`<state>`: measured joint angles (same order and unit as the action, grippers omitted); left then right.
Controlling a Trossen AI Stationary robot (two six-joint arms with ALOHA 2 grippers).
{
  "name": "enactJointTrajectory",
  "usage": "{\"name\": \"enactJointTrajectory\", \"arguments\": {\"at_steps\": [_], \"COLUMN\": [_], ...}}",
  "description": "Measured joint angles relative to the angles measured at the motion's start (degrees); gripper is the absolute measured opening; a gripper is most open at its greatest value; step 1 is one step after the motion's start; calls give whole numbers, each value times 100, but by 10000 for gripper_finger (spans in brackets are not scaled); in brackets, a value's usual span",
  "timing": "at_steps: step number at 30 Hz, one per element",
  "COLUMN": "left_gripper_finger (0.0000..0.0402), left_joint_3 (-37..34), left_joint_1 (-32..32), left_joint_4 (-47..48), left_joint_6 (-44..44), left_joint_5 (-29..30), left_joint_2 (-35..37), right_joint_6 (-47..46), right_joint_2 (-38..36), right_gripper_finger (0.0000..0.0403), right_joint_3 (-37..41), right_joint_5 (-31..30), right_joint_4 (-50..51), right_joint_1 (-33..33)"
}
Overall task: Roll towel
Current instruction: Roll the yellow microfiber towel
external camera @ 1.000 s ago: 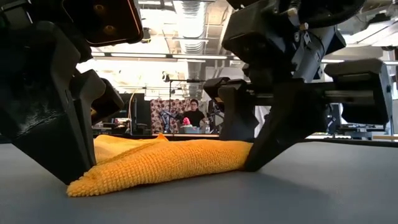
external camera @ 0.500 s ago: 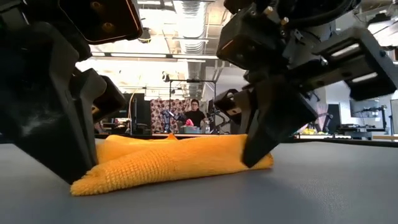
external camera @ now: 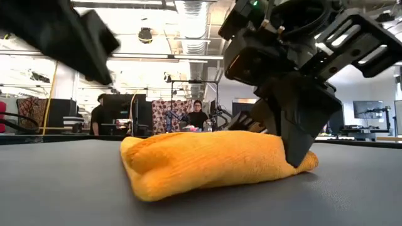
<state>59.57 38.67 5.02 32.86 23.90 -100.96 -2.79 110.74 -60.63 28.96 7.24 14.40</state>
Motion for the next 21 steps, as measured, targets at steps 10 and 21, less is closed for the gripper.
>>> {"name": "enactJointTrajectory", "arguments": {"at_steps": [10, 21], "left_gripper_finger": [119, 166], "left_joint_3": [7, 344], "left_joint_1": [210, -97], "left_joint_4": [-1340, -2138], "left_joint_6": [-1631, -818], "left_joint_5": [189, 229], "left_joint_2": [-447, -1152], "right_joint_6": [-704, -1218], "right_joint_2": [9, 28], "right_gripper_finger": [28, 31], "right_joint_3": [9, 5], "right_joint_5": [699, 967], "right_joint_4": [-235, -6], "right_joint_1": [-298, -460]}}
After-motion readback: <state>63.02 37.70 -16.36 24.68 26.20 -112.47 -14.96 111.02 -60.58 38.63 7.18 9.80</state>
